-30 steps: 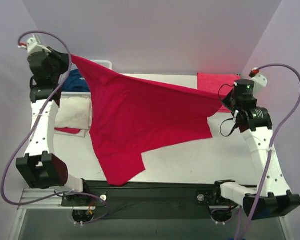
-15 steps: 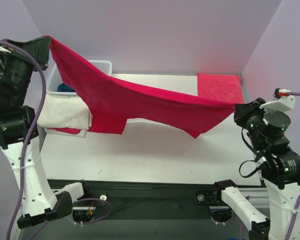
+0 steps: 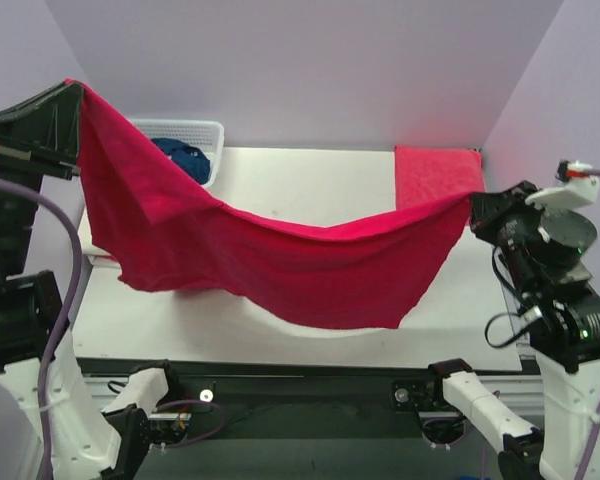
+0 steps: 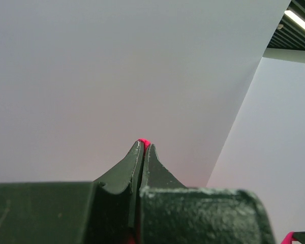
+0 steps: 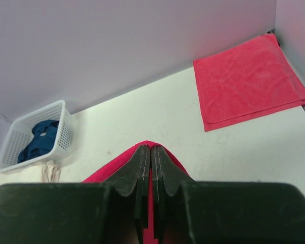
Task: Fold and stack the t-shirts
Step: Flatten out the tshirt
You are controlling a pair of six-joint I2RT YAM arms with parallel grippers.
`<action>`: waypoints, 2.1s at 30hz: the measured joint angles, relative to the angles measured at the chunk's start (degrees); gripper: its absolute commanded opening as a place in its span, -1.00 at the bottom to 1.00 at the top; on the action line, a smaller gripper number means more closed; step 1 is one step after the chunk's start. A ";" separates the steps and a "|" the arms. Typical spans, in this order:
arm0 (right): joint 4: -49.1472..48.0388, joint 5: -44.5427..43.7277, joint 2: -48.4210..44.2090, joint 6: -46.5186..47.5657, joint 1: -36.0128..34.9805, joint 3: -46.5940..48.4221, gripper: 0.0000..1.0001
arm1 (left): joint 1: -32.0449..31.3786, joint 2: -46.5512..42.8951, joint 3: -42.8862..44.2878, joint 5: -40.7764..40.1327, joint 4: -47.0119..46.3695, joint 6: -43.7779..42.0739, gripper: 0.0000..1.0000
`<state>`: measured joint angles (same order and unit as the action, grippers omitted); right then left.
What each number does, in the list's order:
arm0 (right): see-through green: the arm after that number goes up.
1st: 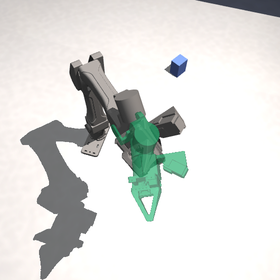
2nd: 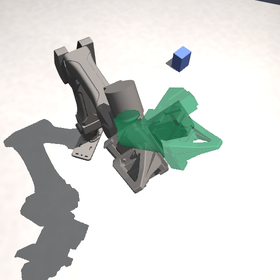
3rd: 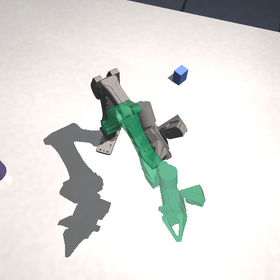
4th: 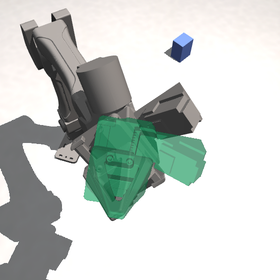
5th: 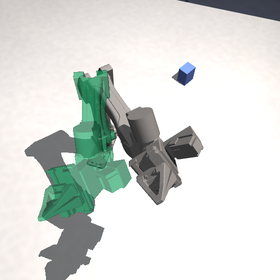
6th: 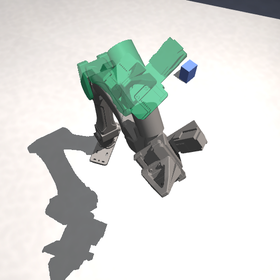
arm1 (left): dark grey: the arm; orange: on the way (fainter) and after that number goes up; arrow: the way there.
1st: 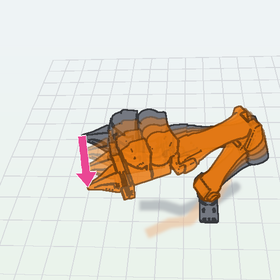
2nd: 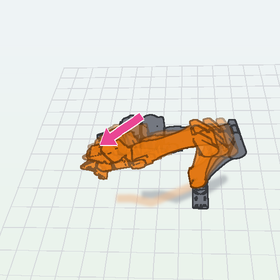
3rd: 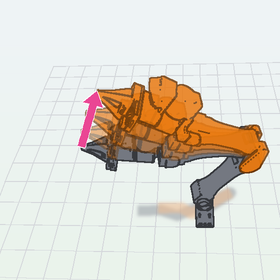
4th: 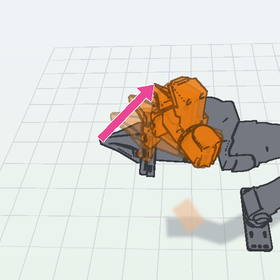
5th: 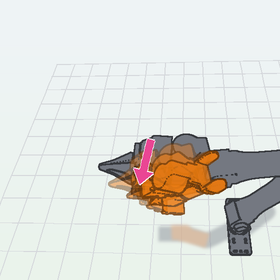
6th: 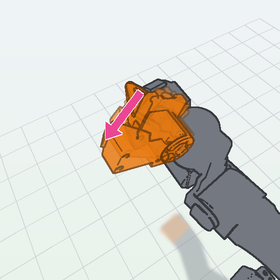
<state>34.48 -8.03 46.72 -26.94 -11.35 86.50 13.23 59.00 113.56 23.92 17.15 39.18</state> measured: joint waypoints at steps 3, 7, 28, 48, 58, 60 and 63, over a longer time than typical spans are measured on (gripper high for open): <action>-1.46 -0.04 5.22 0.00 -0.02 0.02 -1.00 | 0.00 0.70 -5.86 0.00 -3.87 1.29 -1.00; -3.63 -0.07 12.70 0.11 -0.02 0.13 -1.00 | 0.00 5.22 -12.09 0.15 -8.20 3.32 -1.00; -5.66 -0.24 6.40 4.17 -0.04 4.98 -1.00 | 0.02 10.95 -5.55 1.88 -7.26 3.98 -1.00; -2.34 -0.90 -4.61 6.51 -0.04 8.94 -1.00 | 0.02 1.25 5.62 0.76 2.08 -1.81 -1.00; -13.77 -7.63 7.17 5.22 0.13 -7.17 -1.00 | -1.42 13.44 -18.36 4.04 -15.17 1.86 -1.00; -16.76 -8.70 11.72 3.96 0.76 -12.17 -1.00 | -3.10 18.99 -22.03 4.00 -17.46 1.46 -1.00; -21.40 -9.16 21.27 1.51 2.54 -18.56 -1.00 | -6.88 28.37 -25.05 3.93 -18.73 -0.44 -1.00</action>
<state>13.08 -17.19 67.99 -25.43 -8.82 67.94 6.35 87.37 88.51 27.86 -1.58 38.74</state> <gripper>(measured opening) 0.029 0.033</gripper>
